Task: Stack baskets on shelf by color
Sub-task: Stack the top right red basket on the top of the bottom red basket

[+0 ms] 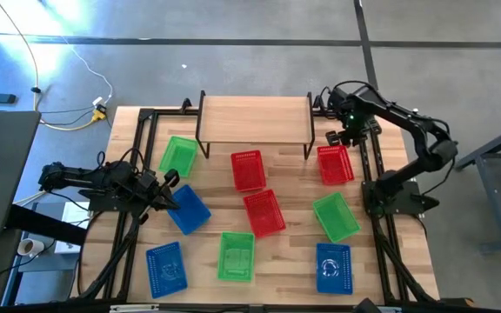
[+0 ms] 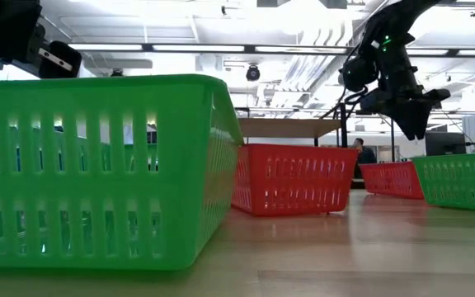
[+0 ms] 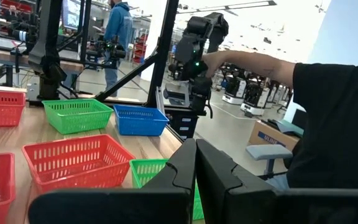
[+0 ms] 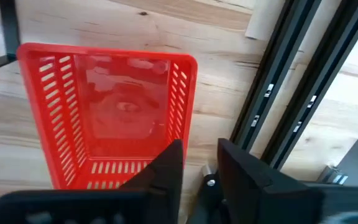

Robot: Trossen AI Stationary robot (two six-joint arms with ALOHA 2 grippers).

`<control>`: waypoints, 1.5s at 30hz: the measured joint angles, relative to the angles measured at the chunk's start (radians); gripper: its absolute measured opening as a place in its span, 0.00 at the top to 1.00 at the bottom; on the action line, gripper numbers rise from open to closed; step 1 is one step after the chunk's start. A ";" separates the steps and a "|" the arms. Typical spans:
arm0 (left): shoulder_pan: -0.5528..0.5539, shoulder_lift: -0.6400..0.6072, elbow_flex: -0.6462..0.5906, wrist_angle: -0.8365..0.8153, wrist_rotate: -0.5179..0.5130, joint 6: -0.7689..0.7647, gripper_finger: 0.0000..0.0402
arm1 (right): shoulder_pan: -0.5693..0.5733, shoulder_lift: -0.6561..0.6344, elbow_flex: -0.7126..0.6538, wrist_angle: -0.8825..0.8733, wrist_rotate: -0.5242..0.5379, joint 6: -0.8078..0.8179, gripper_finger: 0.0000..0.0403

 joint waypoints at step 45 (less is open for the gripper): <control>0.000 0.000 0.000 0.000 0.000 0.000 1.00 | 0.005 0.119 -0.167 0.216 -0.013 -0.020 0.69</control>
